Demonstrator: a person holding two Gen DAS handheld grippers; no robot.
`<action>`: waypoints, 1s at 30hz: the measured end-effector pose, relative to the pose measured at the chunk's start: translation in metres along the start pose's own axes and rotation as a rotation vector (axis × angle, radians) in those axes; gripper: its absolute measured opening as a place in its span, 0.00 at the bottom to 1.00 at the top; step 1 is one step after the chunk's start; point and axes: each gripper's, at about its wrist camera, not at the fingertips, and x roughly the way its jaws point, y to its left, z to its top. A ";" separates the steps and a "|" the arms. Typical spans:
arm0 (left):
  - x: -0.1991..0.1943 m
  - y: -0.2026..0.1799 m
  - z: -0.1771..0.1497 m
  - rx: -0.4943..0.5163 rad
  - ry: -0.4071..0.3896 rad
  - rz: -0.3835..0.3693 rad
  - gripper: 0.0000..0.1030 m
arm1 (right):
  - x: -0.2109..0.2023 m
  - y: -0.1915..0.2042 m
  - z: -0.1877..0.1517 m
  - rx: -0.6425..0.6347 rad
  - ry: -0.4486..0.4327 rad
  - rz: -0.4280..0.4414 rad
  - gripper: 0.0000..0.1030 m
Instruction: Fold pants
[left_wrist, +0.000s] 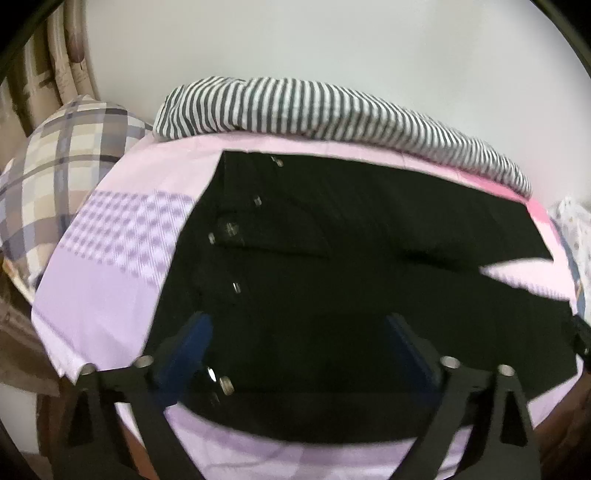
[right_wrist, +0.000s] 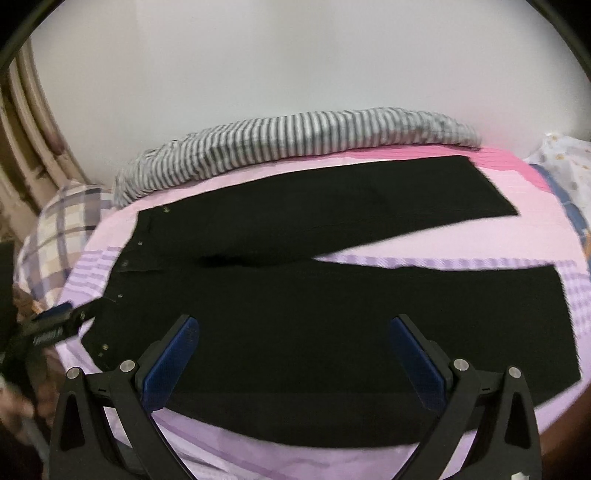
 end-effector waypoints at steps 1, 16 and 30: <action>0.004 0.009 0.010 -0.012 0.003 -0.008 0.79 | 0.005 -0.001 0.006 -0.005 0.007 0.009 1.00; 0.122 0.141 0.146 -0.400 0.123 -0.373 0.38 | 0.113 0.017 0.100 -0.061 0.093 0.064 1.00; 0.236 0.176 0.181 -0.527 0.245 -0.450 0.32 | 0.214 0.048 0.144 -0.119 0.180 0.104 0.99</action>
